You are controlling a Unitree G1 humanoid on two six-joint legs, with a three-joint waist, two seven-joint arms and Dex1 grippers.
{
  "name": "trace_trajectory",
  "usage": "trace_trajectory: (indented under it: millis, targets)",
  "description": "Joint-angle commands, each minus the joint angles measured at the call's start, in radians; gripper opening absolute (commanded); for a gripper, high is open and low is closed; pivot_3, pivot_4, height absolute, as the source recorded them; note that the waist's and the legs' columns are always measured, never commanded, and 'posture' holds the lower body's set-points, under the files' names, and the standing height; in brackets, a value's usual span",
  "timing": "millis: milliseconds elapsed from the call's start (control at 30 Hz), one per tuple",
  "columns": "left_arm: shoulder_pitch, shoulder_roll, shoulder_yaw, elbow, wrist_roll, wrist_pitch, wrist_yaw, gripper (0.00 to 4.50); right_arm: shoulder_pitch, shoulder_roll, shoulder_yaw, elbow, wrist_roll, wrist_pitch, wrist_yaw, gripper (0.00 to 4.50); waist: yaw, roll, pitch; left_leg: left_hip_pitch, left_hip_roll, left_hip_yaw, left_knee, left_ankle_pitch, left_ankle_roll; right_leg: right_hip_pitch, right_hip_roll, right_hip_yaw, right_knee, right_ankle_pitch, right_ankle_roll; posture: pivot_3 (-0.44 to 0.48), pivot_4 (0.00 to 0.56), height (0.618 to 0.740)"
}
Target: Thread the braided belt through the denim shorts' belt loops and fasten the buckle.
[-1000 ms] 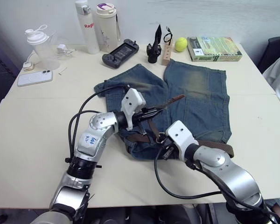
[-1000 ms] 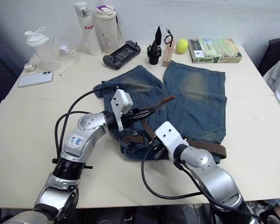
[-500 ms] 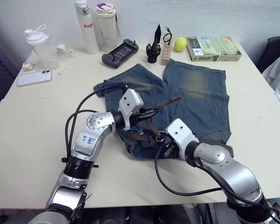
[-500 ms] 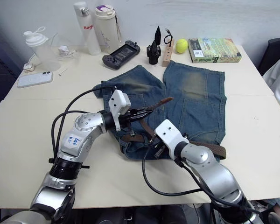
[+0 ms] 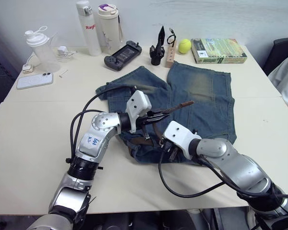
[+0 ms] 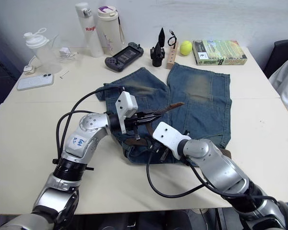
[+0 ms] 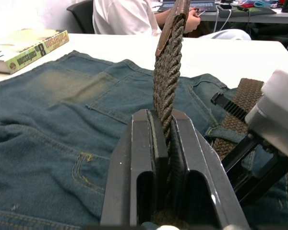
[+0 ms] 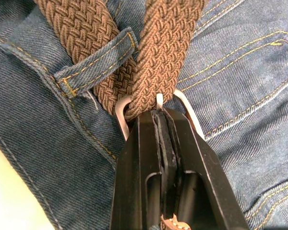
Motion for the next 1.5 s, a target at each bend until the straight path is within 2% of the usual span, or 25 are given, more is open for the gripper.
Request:
trace_trajectory:
  millis: [33, 267, 467, 767, 1067, 1267, 1500]
  targets:
    - [0.026, 0.049, 0.035, -0.035, 0.017, -0.040, 0.006, 0.00, 0.050, -0.012, -0.060, -0.027, 0.010, 0.055, -0.013, 0.11, 0.000, 0.000, 0.000, 0.000, 0.000, 0.000, 0.000, 0.000, 0.000, 0.000, 0.000, 0.000, 0.000, 0.000, 0.000, 0.000, 0.150, 0.724]
    - [0.094, 0.109, 0.053, -0.071, 0.013, -0.041, 0.021, 0.00, 0.075, 0.051, -0.240, -0.181, 0.060, 0.163, -0.043, 0.11, 0.005, 0.000, 0.000, -0.003, -0.001, -0.002, 0.000, 0.000, 0.000, -0.001, -0.002, 0.004, -0.001, 0.000, 0.000, 0.000, 0.150, 0.724]
    - [0.110, 0.125, 0.049, -0.077, 0.011, -0.042, 0.020, 0.00, 0.067, 0.101, -0.262, -0.212, 0.070, 0.199, -0.081, 0.11, 0.001, 0.001, 0.001, -0.003, -0.001, -0.001, -0.001, 0.000, 0.000, -0.003, -0.001, 0.005, -0.001, 0.000, 0.000, 0.000, 0.150, 0.724]
    - [0.121, 0.135, 0.040, -0.108, 0.010, -0.030, 0.015, 0.00, 0.085, 0.143, -0.176, -0.162, 0.059, 0.146, -0.145, 0.11, 0.000, 0.001, 0.001, -0.003, -0.001, 0.001, -0.002, 0.000, 0.000, -0.004, -0.001, 0.005, -0.001, 0.000, 0.000, 0.000, 0.150, 0.724]
    - [0.115, 0.132, 0.041, -0.116, 0.010, -0.022, 0.020, 0.00, 0.107, 0.120, -0.092, -0.129, 0.054, 0.107, -0.152, 0.11, -0.001, 0.001, 0.001, -0.003, -0.001, 0.001, -0.002, 0.000, 0.000, -0.004, 0.000, 0.005, 0.000, 0.000, 0.000, 0.000, 0.150, 0.724]
    - [0.102, 0.129, 0.035, -0.112, 0.010, -0.032, 0.014, 0.00, 0.048, 0.049, 0.015, -0.098, 0.068, 0.140, -0.106, 0.11, -0.001, 0.001, 0.001, -0.003, -0.001, 0.001, -0.002, 0.000, 0.000, -0.004, 0.000, 0.005, 0.000, 0.000, 0.000, 0.000, 0.150, 0.724]
    - [0.068, 0.127, 0.029, -0.103, 0.010, -0.059, -0.016, 0.00, -0.041, 0.025, 0.084, -0.012, 0.078, 0.187, -0.066, 0.11, -0.006, 0.001, 0.001, -0.002, 0.000, 0.001, -0.002, 0.000, 0.000, -0.003, 0.000, 0.005, -0.001, 0.000, 0.000, 0.000, 0.150, 0.724]
